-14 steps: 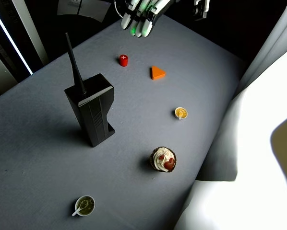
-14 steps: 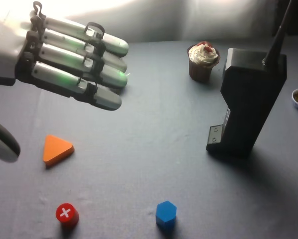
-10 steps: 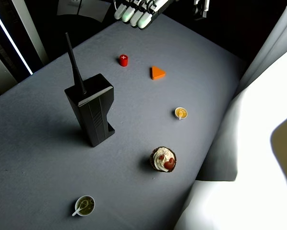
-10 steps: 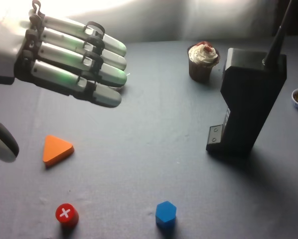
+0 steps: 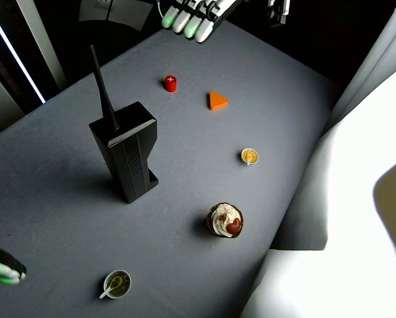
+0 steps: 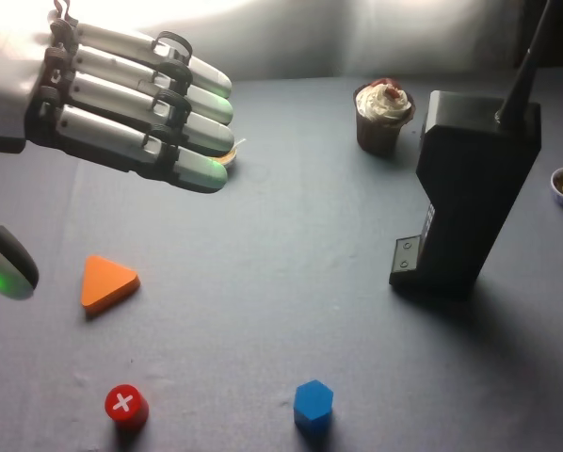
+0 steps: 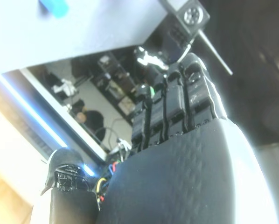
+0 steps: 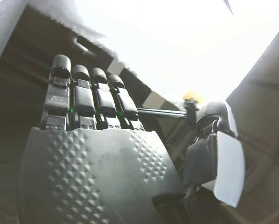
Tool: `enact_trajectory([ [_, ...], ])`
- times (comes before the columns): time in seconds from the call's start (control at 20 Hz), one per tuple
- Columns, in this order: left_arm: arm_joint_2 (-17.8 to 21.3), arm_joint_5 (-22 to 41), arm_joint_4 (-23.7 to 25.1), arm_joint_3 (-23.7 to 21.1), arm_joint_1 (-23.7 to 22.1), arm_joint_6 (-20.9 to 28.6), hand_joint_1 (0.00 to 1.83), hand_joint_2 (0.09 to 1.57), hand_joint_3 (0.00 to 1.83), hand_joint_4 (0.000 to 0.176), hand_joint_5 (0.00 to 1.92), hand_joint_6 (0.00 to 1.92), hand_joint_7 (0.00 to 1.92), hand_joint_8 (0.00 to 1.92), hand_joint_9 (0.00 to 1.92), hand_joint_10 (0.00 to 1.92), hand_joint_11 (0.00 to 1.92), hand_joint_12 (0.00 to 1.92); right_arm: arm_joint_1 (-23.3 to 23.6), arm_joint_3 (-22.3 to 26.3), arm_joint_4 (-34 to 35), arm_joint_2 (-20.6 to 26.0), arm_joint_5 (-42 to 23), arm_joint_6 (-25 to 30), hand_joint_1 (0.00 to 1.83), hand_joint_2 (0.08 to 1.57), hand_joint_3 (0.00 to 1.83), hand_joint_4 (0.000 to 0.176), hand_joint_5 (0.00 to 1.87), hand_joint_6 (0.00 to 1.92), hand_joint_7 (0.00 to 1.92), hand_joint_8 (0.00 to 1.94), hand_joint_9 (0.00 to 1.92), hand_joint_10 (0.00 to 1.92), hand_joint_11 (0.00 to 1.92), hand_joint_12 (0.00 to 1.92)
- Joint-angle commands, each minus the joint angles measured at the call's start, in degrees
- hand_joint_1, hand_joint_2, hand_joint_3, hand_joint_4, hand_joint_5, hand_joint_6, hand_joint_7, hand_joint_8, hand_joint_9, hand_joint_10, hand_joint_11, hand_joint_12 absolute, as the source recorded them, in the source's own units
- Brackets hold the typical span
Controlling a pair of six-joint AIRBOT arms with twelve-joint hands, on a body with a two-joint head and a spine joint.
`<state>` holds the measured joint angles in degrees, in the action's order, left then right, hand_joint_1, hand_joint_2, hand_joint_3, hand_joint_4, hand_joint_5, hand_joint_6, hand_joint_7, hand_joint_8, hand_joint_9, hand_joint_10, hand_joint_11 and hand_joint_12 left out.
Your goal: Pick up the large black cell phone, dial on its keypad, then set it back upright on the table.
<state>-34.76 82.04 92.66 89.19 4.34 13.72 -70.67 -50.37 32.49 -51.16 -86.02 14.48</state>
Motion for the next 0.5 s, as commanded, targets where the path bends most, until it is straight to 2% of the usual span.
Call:
enact_trajectory([
  [0.0,0.99,1.24,-6.07,-0.50,-1.45,0.05,0.00,1.13,0.00,0.024,0.12,0.00,0.11,0.00,0.07,0.00,0.00,0.20,1.28,-0.43,-2.29,-0.35,-4.47,-0.35,0.35,0.88,0.00,0.000,0.00,0.00,0.00,0.00,0.02,0.00,0.00,0.33],
  [0.15,1.61,0.88,-5.76,-1.50,-1.43,0.45,0.00,1.13,0.00,0.023,0.13,0.00,0.11,0.00,0.07,0.00,0.00,0.20,4.57,-1.15,-5.09,-1.52,-2.06,-0.93,0.45,0.90,0.00,0.000,0.00,0.00,0.00,0.00,0.00,0.00,0.00,0.24],
  [0.2,1.61,1.01,-5.04,-1.63,-1.43,0.30,0.00,1.13,0.00,0.021,0.13,0.00,0.11,0.00,0.07,0.00,0.00,0.18,5.44,-1.20,-6.18,-1.64,-1.17,-0.93,0.49,0.90,0.00,0.000,0.00,0.00,0.00,0.00,0.01,0.00,0.00,0.27],
  [0.3,1.62,1.03,-4.37,-1.62,-1.44,-0.19,0.00,1.13,0.00,0.030,0.15,0.00,0.11,0.00,0.07,0.00,0.00,0.19,7.79,-1.89,-8.54,-2.40,0.41,-1.29,0.55,0.90,0.00,0.000,0.00,0.00,0.00,0.00,0.00,0.00,0.00,0.25],
  [0.35,1.62,1.12,-4.54,-1.62,-1.45,-0.18,0.00,1.13,0.00,0.031,0.14,0.00,0.11,0.00,0.07,0.00,0.00,0.19,9.01,-2.41,-9.37,-2.92,1.41,-1.92,0.63,0.90,0.00,0.000,0.00,0.00,0.00,0.00,0.00,0.00,0.00,0.15],
  [0.45,1.61,0.71,-4.71,-1.64,-1.46,0.11,0.00,1.13,0.00,0.031,0.14,0.00,0.11,0.00,0.07,0.00,0.00,0.19,10.46,-3.25,-9.72,-3.52,2.85,-2.40,0.73,0.90,0.00,0.000,0.00,0.00,0.00,0.00,0.00,0.00,0.00,0.09],
])
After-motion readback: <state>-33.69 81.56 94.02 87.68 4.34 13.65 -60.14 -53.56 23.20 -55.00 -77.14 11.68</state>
